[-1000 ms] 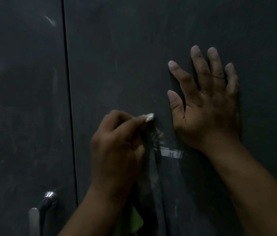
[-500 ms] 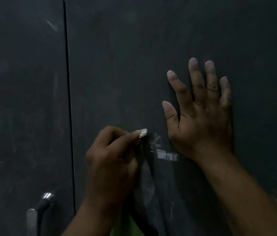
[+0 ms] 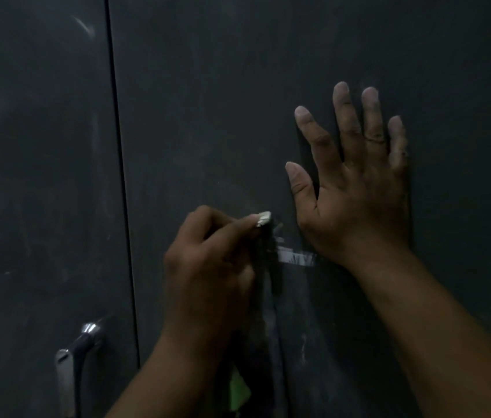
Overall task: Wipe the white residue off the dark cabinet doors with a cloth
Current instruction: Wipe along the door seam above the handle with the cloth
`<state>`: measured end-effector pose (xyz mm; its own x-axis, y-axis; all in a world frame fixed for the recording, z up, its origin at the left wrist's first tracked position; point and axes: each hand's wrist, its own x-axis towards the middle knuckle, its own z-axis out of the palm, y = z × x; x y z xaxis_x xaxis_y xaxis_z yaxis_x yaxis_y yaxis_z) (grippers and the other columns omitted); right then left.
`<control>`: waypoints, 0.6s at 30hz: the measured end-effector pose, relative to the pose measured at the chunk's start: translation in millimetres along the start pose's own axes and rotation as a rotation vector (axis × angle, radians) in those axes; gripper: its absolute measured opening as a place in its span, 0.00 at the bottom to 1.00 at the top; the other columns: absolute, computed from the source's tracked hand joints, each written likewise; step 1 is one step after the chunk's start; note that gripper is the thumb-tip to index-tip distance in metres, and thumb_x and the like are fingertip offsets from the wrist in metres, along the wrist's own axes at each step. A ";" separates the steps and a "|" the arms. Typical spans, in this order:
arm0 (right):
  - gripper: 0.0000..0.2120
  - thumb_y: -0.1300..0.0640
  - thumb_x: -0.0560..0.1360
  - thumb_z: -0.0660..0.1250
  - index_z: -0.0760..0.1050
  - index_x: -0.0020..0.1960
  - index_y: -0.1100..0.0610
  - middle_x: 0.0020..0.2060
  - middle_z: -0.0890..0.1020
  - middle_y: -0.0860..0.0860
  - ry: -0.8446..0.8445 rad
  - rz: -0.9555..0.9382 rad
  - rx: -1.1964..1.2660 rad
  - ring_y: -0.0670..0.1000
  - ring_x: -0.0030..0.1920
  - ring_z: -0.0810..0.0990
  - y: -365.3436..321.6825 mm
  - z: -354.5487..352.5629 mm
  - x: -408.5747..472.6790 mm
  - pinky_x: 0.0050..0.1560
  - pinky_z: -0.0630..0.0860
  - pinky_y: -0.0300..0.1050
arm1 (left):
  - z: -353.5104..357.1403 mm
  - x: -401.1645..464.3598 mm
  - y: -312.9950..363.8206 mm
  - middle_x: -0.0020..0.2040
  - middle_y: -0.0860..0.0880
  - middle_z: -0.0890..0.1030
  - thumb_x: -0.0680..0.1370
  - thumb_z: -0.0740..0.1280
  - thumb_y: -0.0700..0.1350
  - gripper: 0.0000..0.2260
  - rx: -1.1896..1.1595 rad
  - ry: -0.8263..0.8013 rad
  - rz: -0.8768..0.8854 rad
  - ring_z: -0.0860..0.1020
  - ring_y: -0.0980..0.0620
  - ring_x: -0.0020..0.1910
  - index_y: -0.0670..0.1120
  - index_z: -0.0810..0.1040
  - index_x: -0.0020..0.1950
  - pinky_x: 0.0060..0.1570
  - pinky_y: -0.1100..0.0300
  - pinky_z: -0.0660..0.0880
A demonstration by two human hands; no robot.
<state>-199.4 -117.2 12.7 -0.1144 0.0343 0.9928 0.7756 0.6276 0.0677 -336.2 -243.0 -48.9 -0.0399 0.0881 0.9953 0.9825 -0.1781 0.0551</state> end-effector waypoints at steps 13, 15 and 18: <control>0.29 0.32 0.82 0.52 0.59 0.80 0.39 0.83 0.55 0.51 0.032 -0.079 -0.022 0.57 0.82 0.53 17.5 -4.3 6.3 0.75 0.52 0.59 | 4.7 -11.0 7.9 0.45 0.49 0.79 0.74 0.76 0.36 0.11 -0.002 -0.067 0.030 0.78 0.51 0.39 0.46 0.88 0.55 0.36 0.57 0.77; 0.29 0.33 0.82 0.52 0.58 0.81 0.40 0.83 0.55 0.51 0.039 -0.079 -0.023 0.58 0.82 0.53 17.9 -2.6 5.4 0.76 0.52 0.59 | -0.2 -7.0 -2.5 0.45 0.50 0.79 0.73 0.75 0.34 0.13 -0.010 -0.019 -0.021 0.77 0.55 0.40 0.47 0.88 0.54 0.40 0.67 0.75; 0.29 0.33 0.82 0.52 0.58 0.81 0.40 0.83 0.55 0.51 0.049 -0.084 -0.015 0.58 0.82 0.53 17.9 -1.6 5.2 0.76 0.52 0.59 | -3.8 22.7 -11.8 0.44 0.50 0.80 0.77 0.73 0.38 0.07 0.011 0.147 -0.064 0.75 0.58 0.39 0.46 0.88 0.52 0.42 0.75 0.70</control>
<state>-185.1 -107.1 19.2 -0.1497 -0.0562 0.9871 0.7738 0.6148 0.1524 -349.4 -242.6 -26.7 -0.1274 -0.0454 0.9908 0.9790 -0.1660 0.1183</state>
